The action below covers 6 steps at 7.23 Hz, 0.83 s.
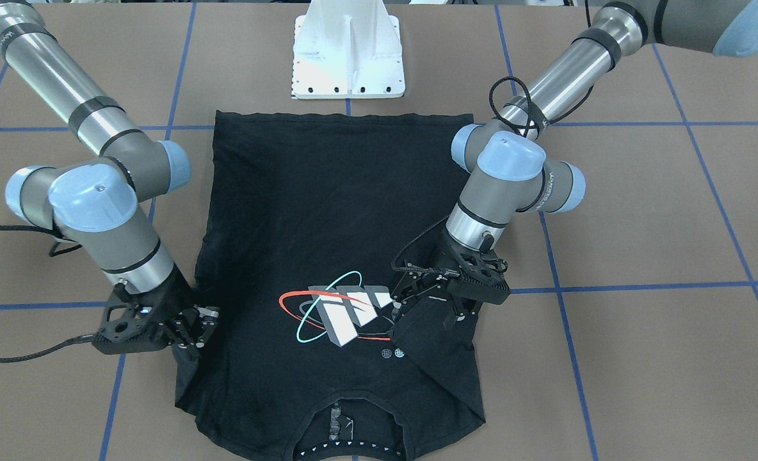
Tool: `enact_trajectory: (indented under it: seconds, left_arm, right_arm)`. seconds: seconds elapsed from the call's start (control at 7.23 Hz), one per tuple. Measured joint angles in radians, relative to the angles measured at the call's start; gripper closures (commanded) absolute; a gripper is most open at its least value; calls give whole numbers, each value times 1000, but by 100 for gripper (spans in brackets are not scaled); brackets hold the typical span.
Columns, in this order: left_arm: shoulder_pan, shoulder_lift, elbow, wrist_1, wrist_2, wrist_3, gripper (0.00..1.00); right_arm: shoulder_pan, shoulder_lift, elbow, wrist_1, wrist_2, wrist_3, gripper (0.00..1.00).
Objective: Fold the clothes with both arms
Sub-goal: 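Reach the right gripper toward the collar while the left gripper holds near the neck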
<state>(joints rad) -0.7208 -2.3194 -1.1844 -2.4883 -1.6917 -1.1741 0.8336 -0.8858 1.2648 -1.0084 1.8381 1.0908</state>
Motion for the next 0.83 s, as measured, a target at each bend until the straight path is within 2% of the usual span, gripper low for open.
enact_trajectory:
  seconds: [0.28,0.55,0.69,0.83]
  left_arm:
    - [0,3,-1,-2,-2,1,0]
    - [0,3,-1,-4,-4,2,0]
    - [0,3,-1,-6,-5,2,0]
    - [0,3,-1,-7,-5,2,0]
  right_arm:
    - [-56,95,-15,-88,-70,72,100]
    - [-80,170,-84,-112,-116,114,100]
    - [-89,200,-122,-113,-135,124,73]
    - [-96,212,-140,-112,-147,127,1]
